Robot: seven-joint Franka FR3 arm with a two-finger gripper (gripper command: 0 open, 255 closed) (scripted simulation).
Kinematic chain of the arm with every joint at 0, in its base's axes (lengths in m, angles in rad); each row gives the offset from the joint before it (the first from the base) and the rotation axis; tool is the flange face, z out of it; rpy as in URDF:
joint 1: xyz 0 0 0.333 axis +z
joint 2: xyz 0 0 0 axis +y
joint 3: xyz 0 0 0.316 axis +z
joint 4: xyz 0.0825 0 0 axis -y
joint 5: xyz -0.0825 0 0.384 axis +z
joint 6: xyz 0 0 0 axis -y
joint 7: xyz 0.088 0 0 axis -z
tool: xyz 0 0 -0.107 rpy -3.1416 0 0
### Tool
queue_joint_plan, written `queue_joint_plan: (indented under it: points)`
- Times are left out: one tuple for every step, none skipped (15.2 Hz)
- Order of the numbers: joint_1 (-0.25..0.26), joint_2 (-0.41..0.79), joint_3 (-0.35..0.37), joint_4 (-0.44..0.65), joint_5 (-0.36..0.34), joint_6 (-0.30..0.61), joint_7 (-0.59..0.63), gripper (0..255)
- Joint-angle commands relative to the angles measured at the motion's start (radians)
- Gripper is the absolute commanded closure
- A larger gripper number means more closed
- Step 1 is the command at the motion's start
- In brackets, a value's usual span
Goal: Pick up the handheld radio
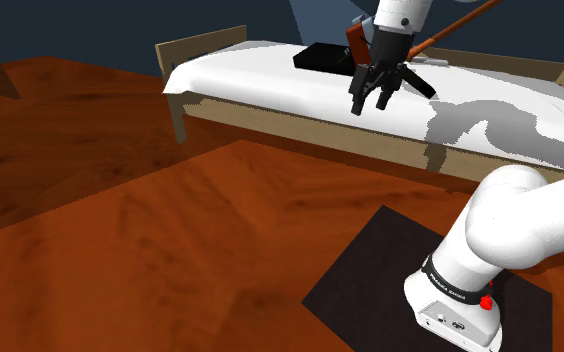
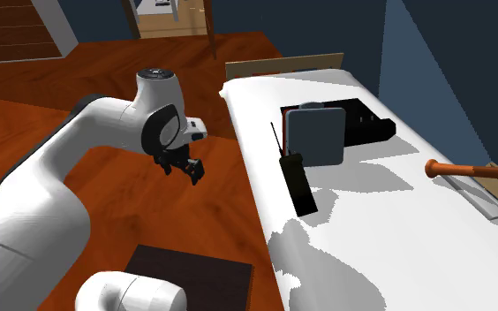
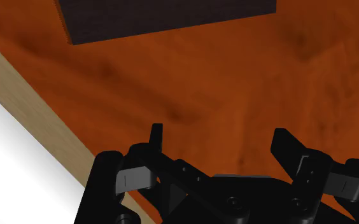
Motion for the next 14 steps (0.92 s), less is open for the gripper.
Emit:
queue_joint_plan:
  points:
    - [0.0,0.0,0.0,0.0,0.0,0.0,0.0,0]
    - [-0.004,-0.007,-0.027,0.0,-0.015,0.007,-0.04,0]
    - [-0.007,-0.013,-0.054,0.002,-0.03,0.015,-0.079,0]
    - [-0.01,-0.016,-0.081,0.005,-0.043,0.023,-0.119,0]
    - [-0.013,-0.018,-0.109,0.01,-0.057,0.031,-0.158,0]
    - [-0.014,-0.018,-0.137,0.016,-0.069,0.04,-0.198,0]
    - [-0.015,-0.016,-0.166,0.024,-0.08,0.049,-0.237,0]
    - [-0.015,-0.012,-0.195,0.034,-0.091,0.058,-0.277,0]
    - [-0.014,-0.007,-0.224,0.045,-0.1,0.067,-0.317,0]
    - [-0.012,0.0,-0.254,0.058,-0.108,0.077,-0.357,0]
    - [-0.009,0.008,-0.283,0.072,-0.114,0.086,-0.397,0]
    - [-0.004,0.018,-0.314,0.088,-0.119,0.095,-0.437,0]
    - [0.002,0.029,-0.344,0.106,-0.123,0.104,-0.477,0]
    - [0.008,0.042,-0.375,0.125,-0.125,0.112,-0.518,0]
